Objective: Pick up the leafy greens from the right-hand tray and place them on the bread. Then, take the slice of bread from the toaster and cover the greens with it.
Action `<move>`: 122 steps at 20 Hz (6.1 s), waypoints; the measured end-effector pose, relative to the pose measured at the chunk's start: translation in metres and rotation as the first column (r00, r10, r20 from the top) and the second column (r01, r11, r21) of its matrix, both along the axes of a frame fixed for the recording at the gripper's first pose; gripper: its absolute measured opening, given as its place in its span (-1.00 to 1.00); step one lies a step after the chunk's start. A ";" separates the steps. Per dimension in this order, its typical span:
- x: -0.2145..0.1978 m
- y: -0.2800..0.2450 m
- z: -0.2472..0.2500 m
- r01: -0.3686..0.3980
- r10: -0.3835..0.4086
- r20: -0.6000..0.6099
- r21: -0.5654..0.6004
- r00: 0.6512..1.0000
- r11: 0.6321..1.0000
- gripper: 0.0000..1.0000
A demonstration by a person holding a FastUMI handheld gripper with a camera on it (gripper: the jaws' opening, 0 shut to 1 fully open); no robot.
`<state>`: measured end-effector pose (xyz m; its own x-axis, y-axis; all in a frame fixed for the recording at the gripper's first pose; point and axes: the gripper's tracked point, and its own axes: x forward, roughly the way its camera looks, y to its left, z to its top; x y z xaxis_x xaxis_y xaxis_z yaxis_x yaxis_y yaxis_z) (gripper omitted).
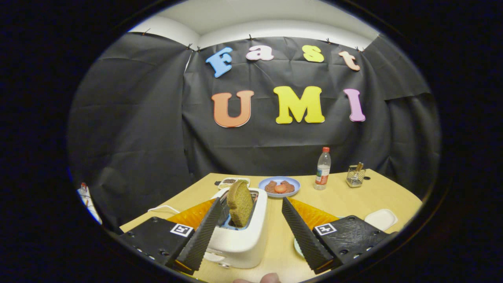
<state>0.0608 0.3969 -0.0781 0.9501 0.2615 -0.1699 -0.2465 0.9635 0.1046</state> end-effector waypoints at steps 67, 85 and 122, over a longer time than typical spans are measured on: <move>0.058 -0.158 -0.096 0.237 -0.187 -0.239 0.202 0.953 0.950 -0.78; 0.049 -0.213 -0.140 0.319 -0.282 -0.286 0.092 0.916 0.943 0.24; -0.064 -0.372 0.048 0.220 -0.221 0.299 0.038 0.928 0.975 0.93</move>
